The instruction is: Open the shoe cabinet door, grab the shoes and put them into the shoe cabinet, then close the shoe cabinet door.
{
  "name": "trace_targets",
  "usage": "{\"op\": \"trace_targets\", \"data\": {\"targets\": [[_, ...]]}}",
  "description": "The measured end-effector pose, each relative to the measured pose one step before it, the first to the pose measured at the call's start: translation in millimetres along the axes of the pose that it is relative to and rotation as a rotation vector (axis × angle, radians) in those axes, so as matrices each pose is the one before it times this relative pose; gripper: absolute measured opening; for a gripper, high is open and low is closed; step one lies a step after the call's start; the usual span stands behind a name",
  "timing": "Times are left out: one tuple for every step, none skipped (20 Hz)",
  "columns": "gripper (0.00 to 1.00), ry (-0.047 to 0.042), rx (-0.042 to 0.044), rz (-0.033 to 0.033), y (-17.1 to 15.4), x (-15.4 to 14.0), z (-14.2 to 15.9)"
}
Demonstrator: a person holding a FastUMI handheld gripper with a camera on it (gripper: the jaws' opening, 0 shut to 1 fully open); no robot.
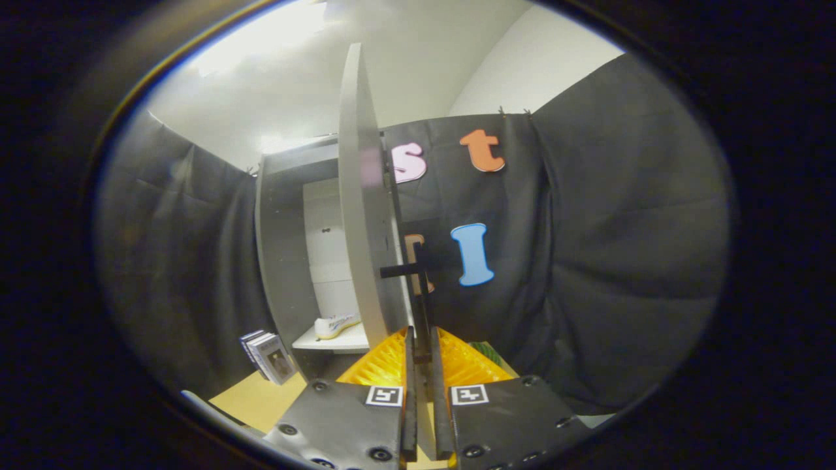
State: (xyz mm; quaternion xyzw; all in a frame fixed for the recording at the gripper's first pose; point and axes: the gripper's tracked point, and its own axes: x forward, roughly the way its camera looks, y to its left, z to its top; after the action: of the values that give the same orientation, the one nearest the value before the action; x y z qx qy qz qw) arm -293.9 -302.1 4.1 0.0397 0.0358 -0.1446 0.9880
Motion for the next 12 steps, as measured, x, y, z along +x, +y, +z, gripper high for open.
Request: {"op": "trace_targets", "data": {"targets": [[0.13,-0.01089,0.00328,-0.01561,-6.94,-6.74,2.53],[0.13,-0.00584,0.00377,0.00056,1.55,-4.12,0.79],[0.13,-0.00326,-0.00967,-0.01402,-3.44,-9.47,-3.93],[0.13,-0.00372,-0.00684,0.00032,1.80,-3.34,-2.28],[0.13,-0.00001,-0.00522,0.00253,2.62,-1.73,-2.58],[0.13,0.00525,-0.00105,0.00932,5.76,-2.46,-3.57],[0.13,0.00835,-0.00067,0.01069,6.60,-2.22,-6.33],[0.13,0.00892,-0.00136,0.01434,7.74,-2.11,-5.70],[0.13,0.00884,-0.00417,0.01443,9.02,-1.84,-7.69],[0.13,0.01212,-0.00474,0.01658,10.06,-0.25,-8.77],[0.13,0.01559,-0.00386,0.01637,10.24,0.41,-10.95],[0.13,0.01862,-0.00184,0.01837,11.52,1.33,-11.61]]}}
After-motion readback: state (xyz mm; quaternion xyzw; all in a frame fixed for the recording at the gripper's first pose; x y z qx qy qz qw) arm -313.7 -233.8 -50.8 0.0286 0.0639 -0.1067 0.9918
